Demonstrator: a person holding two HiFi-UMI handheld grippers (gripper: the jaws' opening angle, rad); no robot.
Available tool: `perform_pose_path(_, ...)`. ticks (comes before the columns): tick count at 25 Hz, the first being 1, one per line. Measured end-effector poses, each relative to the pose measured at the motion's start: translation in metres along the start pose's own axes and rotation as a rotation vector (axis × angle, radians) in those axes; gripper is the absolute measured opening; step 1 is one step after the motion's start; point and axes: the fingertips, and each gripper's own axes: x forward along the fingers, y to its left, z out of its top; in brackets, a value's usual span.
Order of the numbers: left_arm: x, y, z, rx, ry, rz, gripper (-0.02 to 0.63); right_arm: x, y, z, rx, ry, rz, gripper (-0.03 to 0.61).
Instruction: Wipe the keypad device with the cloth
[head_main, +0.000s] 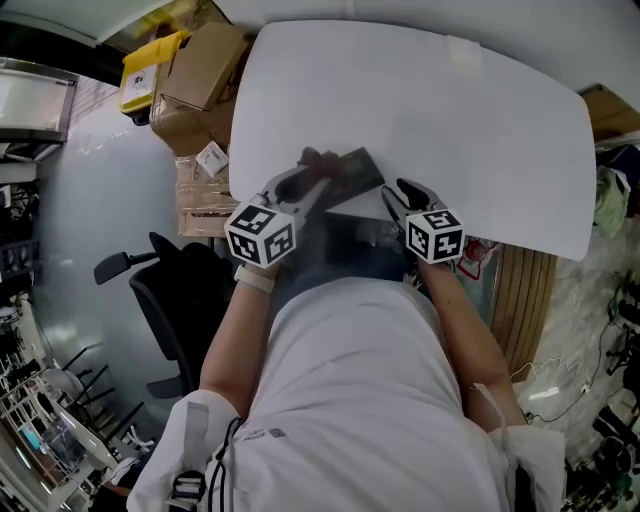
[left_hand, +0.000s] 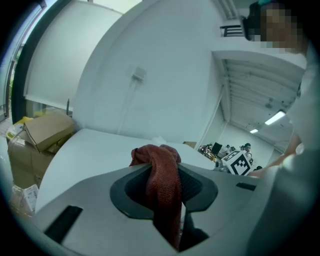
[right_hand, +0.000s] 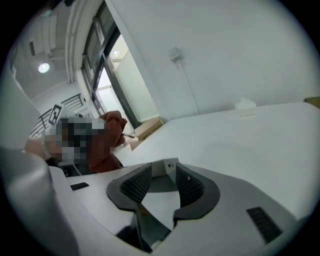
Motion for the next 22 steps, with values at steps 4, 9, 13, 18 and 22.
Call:
perform_pose_path(4,-0.046,-0.005,0.016,0.021,-0.130,0.023,0.109,-0.026,0.024,0.036,0.027,-0.194,0.055,0.115)
perform_pose_path(9,-0.106,-0.036,0.029,0.097,-0.237,0.023,0.109,-0.064,0.086,0.056,-0.074,-0.324,0.092,0.046)
perform_pose_path(13,-0.144,-0.056,0.023,0.132,-0.272,0.018,0.110,-0.091,0.131,0.057,-0.091,-0.380,0.088,0.044)
perform_pose_path(18,-0.177,-0.077,0.007,0.167,-0.292,0.016,0.110,-0.121,0.172,0.046,-0.151,-0.425,0.061,0.044)
perform_pose_path(22,-0.190,-0.089,-0.004,0.197,-0.285,0.007,0.109,-0.139,0.186,0.036,-0.173,-0.436,0.035,0.044)
